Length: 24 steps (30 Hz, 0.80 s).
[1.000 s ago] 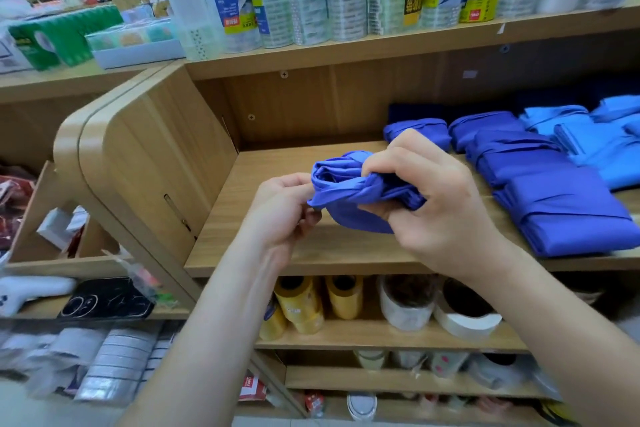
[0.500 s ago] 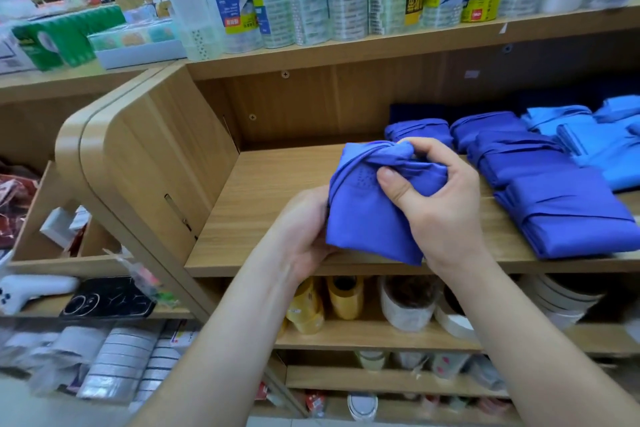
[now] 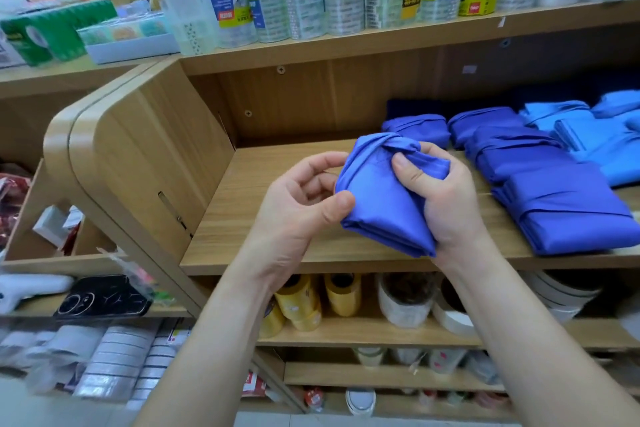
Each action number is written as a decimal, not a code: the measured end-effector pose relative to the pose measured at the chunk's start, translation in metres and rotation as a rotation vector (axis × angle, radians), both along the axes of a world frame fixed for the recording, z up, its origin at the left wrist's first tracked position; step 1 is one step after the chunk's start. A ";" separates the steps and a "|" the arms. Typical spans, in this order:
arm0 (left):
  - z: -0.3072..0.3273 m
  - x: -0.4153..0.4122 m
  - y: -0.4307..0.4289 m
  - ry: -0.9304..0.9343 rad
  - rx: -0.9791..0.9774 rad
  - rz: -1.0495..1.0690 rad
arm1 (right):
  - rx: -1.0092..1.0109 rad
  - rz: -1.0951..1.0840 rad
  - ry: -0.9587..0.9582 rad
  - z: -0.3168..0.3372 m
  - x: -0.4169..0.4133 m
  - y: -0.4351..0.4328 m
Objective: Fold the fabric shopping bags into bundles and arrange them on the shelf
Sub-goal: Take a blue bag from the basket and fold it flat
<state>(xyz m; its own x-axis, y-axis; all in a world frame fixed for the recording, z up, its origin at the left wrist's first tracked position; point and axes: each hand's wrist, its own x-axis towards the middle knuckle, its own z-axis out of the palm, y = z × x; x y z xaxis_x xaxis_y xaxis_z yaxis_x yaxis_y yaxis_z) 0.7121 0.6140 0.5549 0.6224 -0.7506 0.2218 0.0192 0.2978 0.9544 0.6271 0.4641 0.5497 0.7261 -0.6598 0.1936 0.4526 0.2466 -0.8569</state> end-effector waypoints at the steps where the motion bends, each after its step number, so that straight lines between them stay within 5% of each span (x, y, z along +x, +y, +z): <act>1: 0.002 -0.001 -0.001 -0.029 0.044 0.031 | -0.027 0.008 0.009 0.000 0.000 0.000; 14: 0.005 -0.026 -0.014 -0.239 0.109 0.397 | -0.165 -0.073 0.095 -0.011 -0.002 0.002; 24: 0.002 -0.037 0.006 -0.238 0.145 0.154 | -0.067 -0.098 0.122 -0.008 -0.009 0.000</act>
<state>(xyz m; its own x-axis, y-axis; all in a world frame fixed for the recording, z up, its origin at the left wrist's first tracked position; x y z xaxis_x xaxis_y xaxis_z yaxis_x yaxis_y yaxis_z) 0.6754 0.6202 0.5568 0.6750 -0.6857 0.2723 -0.2444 0.1404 0.9595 0.6179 0.4636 0.5413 0.6797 -0.7171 0.1542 0.3637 0.1469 -0.9199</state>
